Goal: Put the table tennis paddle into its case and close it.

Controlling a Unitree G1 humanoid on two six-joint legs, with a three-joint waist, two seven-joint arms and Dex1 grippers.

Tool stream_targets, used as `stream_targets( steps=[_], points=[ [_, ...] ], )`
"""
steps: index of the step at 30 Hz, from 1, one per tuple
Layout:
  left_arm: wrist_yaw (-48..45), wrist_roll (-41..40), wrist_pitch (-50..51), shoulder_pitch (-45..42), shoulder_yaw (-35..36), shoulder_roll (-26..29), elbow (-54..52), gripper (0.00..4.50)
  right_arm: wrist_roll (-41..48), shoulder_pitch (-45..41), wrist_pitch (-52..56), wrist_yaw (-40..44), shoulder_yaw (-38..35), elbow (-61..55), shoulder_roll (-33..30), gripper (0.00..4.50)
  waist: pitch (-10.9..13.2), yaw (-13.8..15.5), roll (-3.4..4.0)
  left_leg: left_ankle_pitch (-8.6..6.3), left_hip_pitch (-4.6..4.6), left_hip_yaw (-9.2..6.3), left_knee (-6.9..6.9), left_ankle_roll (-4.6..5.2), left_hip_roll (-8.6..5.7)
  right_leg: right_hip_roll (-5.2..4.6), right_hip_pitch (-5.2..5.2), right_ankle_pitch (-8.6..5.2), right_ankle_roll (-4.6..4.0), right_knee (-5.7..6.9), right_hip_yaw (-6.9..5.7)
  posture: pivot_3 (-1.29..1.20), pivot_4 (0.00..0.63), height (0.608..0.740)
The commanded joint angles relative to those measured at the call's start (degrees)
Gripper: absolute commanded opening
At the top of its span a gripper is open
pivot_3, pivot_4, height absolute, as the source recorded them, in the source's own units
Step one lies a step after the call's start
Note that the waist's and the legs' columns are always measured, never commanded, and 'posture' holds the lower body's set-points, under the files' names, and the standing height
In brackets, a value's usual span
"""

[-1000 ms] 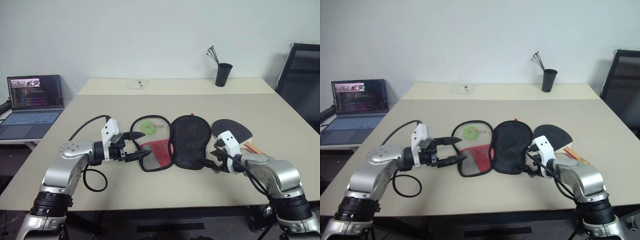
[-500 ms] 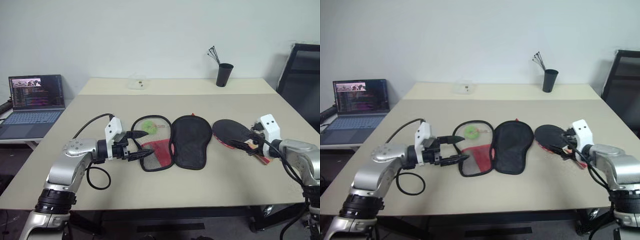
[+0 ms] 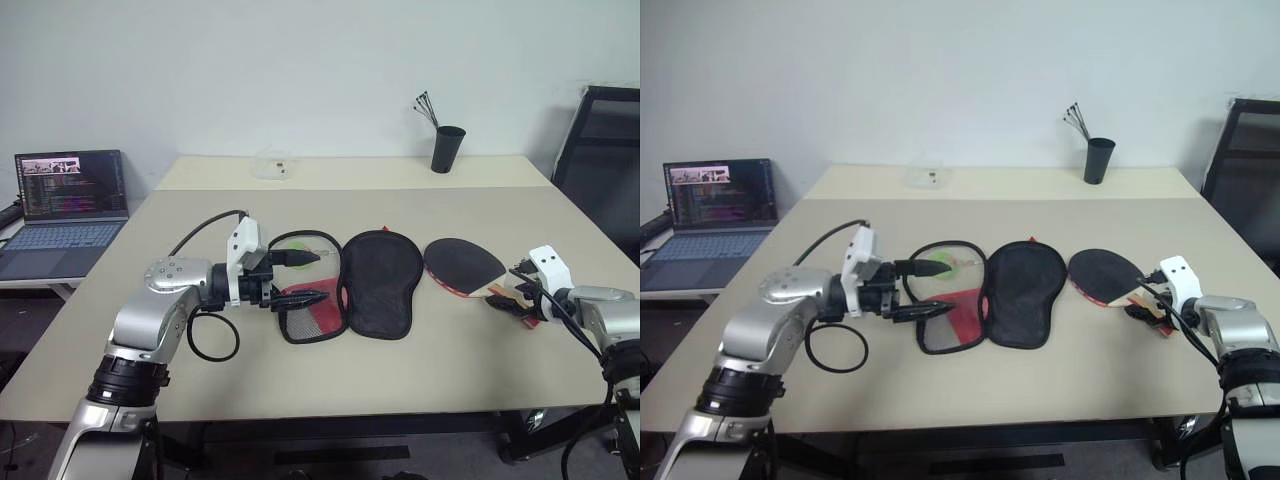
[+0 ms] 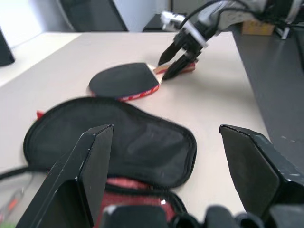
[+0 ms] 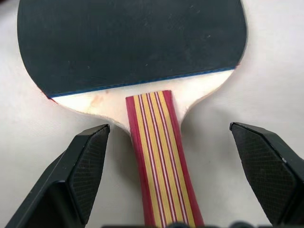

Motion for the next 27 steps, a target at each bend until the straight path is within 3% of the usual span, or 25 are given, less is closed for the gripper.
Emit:
stream_targets(
  steps=[1,10,20,21,27],
  points=[
    [-0.75,-0.48,-0.77,-2.36,-0.15,-0.79,-0.42,3.89,-3.02,-3.11,-4.86,1.72,1.36,5.31,0.07,4.46,0.00,-0.04,0.00,0.00,0.00,0.01,0.00,0.00,0.00,0.00,0.01,0.01,0.01,0.00,0.00,0.00,0.150,0.740],
    [-1.38,0.50,-2.08,-1.83,0.16,-0.78,0.76,3.89,-4.52,-6.03,-5.61,4.24,1.61,12.97,0.77,4.46,0.00,-0.12,0.00,0.00,0.07,-0.05,0.07,0.00,0.01,0.01,0.14,0.02,0.01,0.00,0.01,0.00,0.150,0.740],
    [-1.27,1.17,-3.18,-0.80,0.64,-0.57,1.29,3.89,-4.99,-4.55,-4.08,2.88,1.32,12.11,1.57,1.26,-0.05,-0.09,-0.08,0.00,0.23,-0.08,0.13,0.00,0.01,-0.02,0.35,0.02,0.01,0.00,0.01,0.00,0.150,0.740],
    [-1.16,1.16,-3.22,-0.64,0.69,-0.55,1.17,3.89,-4.62,-4.30,-3.52,2.40,0.74,11.69,1.73,1.10,-0.06,-0.08,-0.09,0.00,0.26,-0.08,0.13,0.00,0.00,-0.04,0.38,0.02,0.01,0.00,0.01,0.00,0.150,0.740],
    [0.38,0.74,-2.90,1.48,2.05,0.06,-0.08,3.89,-1.86,-2.05,0.82,-3.16,-5.11,4.95,1.43,1.09,-0.08,0.03,-0.13,0.01,0.36,-0.07,0.13,0.00,-0.05,-0.33,0.47,-0.08,-0.16,0.01,0.02,0.00,0.150,0.740]
  ],
)
